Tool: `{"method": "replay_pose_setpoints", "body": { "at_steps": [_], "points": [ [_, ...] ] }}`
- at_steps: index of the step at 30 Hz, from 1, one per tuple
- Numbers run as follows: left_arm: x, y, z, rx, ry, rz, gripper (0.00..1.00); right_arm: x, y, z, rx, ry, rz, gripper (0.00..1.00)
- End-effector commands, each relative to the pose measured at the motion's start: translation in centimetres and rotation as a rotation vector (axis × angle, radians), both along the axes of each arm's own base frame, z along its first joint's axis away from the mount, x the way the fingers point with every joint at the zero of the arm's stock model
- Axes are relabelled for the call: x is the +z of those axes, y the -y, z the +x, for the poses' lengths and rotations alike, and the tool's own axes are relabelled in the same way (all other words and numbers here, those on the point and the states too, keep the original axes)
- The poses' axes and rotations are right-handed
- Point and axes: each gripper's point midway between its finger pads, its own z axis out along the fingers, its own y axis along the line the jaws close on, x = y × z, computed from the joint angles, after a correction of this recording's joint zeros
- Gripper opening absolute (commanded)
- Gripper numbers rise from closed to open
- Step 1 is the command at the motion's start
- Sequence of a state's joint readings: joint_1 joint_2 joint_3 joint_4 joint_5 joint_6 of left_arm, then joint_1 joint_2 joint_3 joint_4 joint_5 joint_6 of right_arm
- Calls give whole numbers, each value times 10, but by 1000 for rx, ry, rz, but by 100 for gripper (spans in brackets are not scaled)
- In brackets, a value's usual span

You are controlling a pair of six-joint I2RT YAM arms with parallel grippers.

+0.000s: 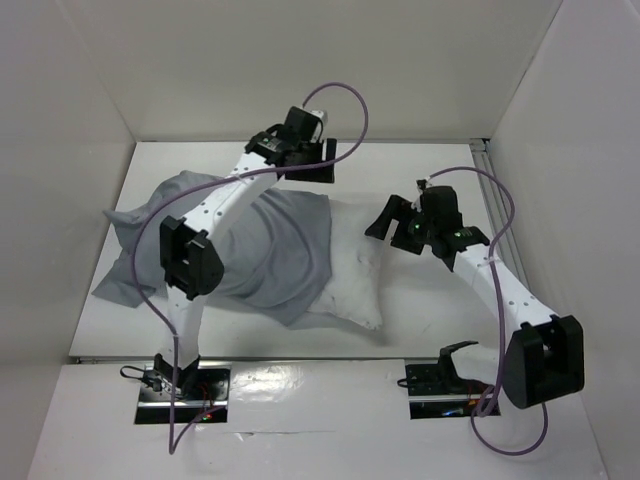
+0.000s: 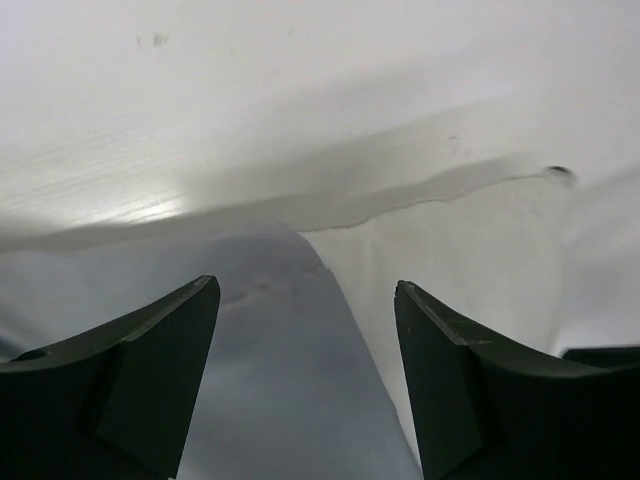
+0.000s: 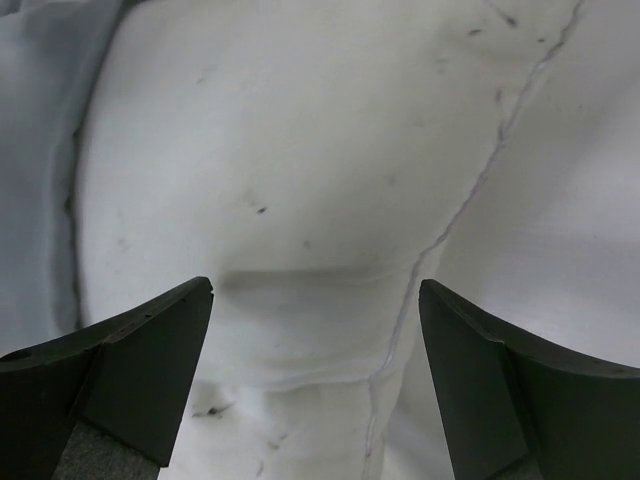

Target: Put the pillow into the pillowcase

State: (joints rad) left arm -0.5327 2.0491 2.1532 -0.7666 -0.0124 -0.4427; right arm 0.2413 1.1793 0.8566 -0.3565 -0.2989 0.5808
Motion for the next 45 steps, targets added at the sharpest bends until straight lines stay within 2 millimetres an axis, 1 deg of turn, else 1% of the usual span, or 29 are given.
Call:
{"method": "replay_pose_setpoints", "body": {
  "at_steps": [1,2,4,5,7,8,9,11,12,14,15,16,18,19,22,24,25,26,28,31,34,38,39,40,41,42,43,44,45],
  "points": [
    [-26,-1,14,75,-9,99,82,4,3,20,-37,13,24,91],
    [-29,-5,19,110,-8,119,81,1,1,20,-28,-1,29,91],
    [-53,-10,19,123,-53,171,76,-10,-1,19,-11,-32,43,92],
    [-58,-9,20,122,-61,177,75,-6,-4,21,0,-17,56,92],
    [-69,-6,14,97,-104,176,69,-19,-9,19,20,-47,81,92],
    [-69,-6,14,96,-105,176,61,-19,-11,18,31,-39,91,92],
    [-69,-1,11,75,-117,156,32,-22,-14,19,34,-48,107,92],
    [-62,2,5,53,-123,131,10,-23,-22,21,63,-41,149,85],
    [-49,7,1,28,-110,92,0,-22,-24,20,68,-42,166,79],
    [-29,18,-7,-26,-84,47,0,-25,-28,24,79,-43,184,59],
    [-19,23,-13,-58,-84,11,0,-25,-28,24,79,-43,184,33],
    [2,30,-21,-99,-48,-21,0,-22,-30,27,89,-33,193,20],
    [30,47,-36,-181,-22,-106,0,-19,-33,30,100,-23,201,3],
    [41,56,-45,-220,-9,-136,0,-13,-36,35,117,1,216,0],
    [71,81,-72,-346,14,-228,0,8,-52,39,159,62,256,0],
    [82,103,-92,-420,2,-287,0,20,-64,39,176,81,283,0],
    [83,119,-108,-495,-34,-337,0,34,-78,37,217,113,292,0],
    [94,129,-113,-533,-16,-385,0,41,-86,36,232,120,304,0],
    [94,148,-129,-624,-80,-476,0,55,-102,32,257,138,311,0],
    [104,173,-136,-713,-113,-586,0,75,-106,27,235,180,344,0],
    [118,184,-129,-739,-79,-640,0,67,-95,21,158,168,351,0],
    [110,189,-118,-722,-91,-654,0,31,-59,16,-33,119,338,0],
    [112,182,-115,-710,-87,-654,6,25,-49,20,-83,111,333,0],
    [113,180,-114,-703,-69,-644,29,22,-43,23,-107,111,341,0],
    [106,175,-109,-663,-58,-608,40,19,-31,29,-150,118,335,0],
    [110,171,-109,-645,-34,-592,54,19,-24,34,-178,125,327,0],
    [126,158,-109,-632,23,-575,77,16,-15,41,-184,145,292,0],
    [134,152,-106,-599,66,-557,85,15,-10,46,-194,150,268,0],
    [141,145,-109,-587,91,-543,91,24,-7,56,-200,176,250,0]
  ]
}}
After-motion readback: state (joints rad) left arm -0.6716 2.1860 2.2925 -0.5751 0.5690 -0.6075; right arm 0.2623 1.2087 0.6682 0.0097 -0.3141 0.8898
